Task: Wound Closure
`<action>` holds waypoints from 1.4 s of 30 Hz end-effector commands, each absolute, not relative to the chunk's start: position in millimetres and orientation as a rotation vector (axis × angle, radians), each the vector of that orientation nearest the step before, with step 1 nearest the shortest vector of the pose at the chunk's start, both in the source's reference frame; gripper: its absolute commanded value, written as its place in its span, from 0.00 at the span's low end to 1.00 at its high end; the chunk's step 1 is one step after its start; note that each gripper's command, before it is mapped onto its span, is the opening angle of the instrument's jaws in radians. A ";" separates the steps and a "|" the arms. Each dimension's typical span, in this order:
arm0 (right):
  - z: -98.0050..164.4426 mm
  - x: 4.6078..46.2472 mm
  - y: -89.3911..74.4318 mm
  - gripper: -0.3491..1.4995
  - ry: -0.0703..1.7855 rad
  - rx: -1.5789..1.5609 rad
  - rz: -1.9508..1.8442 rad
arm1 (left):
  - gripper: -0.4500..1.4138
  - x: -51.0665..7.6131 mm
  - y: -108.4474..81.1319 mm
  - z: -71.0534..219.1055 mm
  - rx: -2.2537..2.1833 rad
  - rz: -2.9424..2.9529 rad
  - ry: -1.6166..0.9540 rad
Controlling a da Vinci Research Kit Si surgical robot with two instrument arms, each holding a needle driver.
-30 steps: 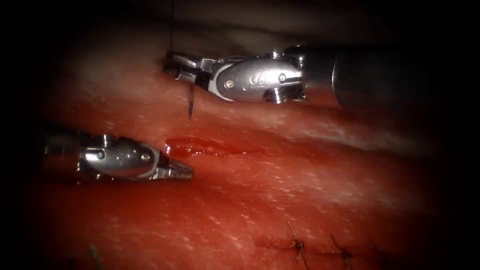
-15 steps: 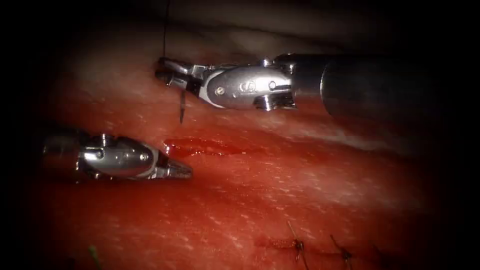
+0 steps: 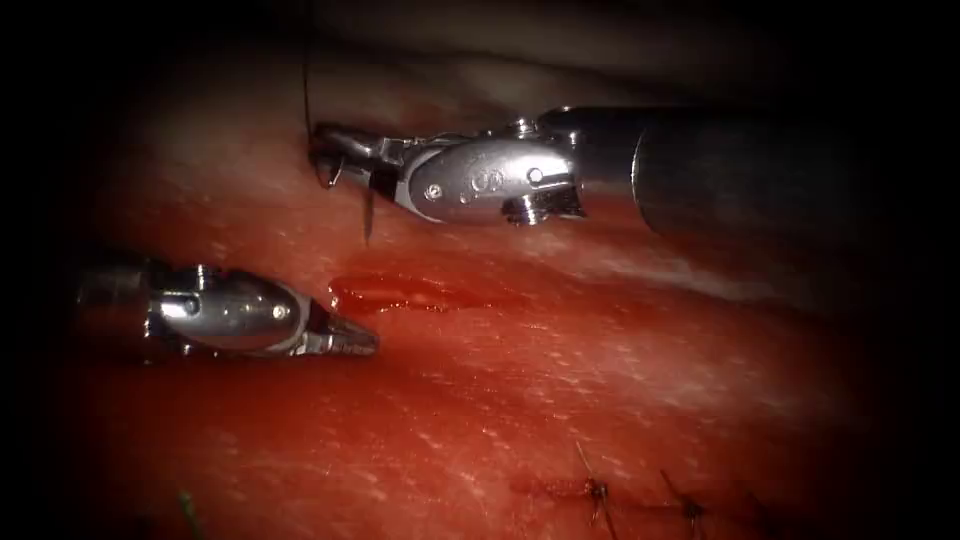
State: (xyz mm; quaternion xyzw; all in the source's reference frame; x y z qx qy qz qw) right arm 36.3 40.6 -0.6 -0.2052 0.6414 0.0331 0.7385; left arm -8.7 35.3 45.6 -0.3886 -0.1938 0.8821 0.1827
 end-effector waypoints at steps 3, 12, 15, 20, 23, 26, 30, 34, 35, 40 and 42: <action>0.0 37.3 40.6 0.00 1.396 -0.476 0.028 | 0.07 -9.1 34.6 46.1 -1.097 2.488 -0.551; 1.9 37.3 38.3 0.00 1.381 -0.487 0.005 | 0.08 -9.0 34.7 46.0 -1.100 2.488 -0.557; 1.9 37.2 37.5 0.00 1.376 -0.483 -0.002 | 0.08 -8.9 34.7 46.0 -1.100 2.488 -0.558; 2.7 36.8 35.7 0.00 1.365 -0.439 0.005 | 0.09 -8.9 34.7 46.0 -1.101 2.489 -0.558; 3.2 36.7 34.9 0.00 1.358 -0.401 0.033 | 0.09 -8.8 34.8 46.1 -1.100 2.490 -0.555; 3.3 36.3 34.6 0.00 1.360 -0.359 0.071 | 0.08 -8.7 34.8 46.1 -1.099 2.490 -0.552; 3.4 35.8 34.5 0.00 1.365 -0.320 0.121 | 0.08 -8.7 34.8 46.1 -1.099 2.490 -0.552; 3.5 35.9 34.0 0.00 1.368 -0.297 0.113 | 0.08 -8.6 34.8 46.1 -1.099 2.490 -0.552; 3.5 36.0 33.7 0.00 1.375 -0.289 0.112 | 0.08 -8.6 34.8 46.1 -1.099 2.491 -0.553; 3.9 36.3 32.5 0.00 1.376 -0.247 0.124 | 0.08 -8.5 34.8 46.1 -1.099 2.491 -0.550; 4.1 36.3 32.4 0.00 1.373 -0.237 0.122 | 0.08 -8.4 34.8 46.1 -1.098 2.492 -0.546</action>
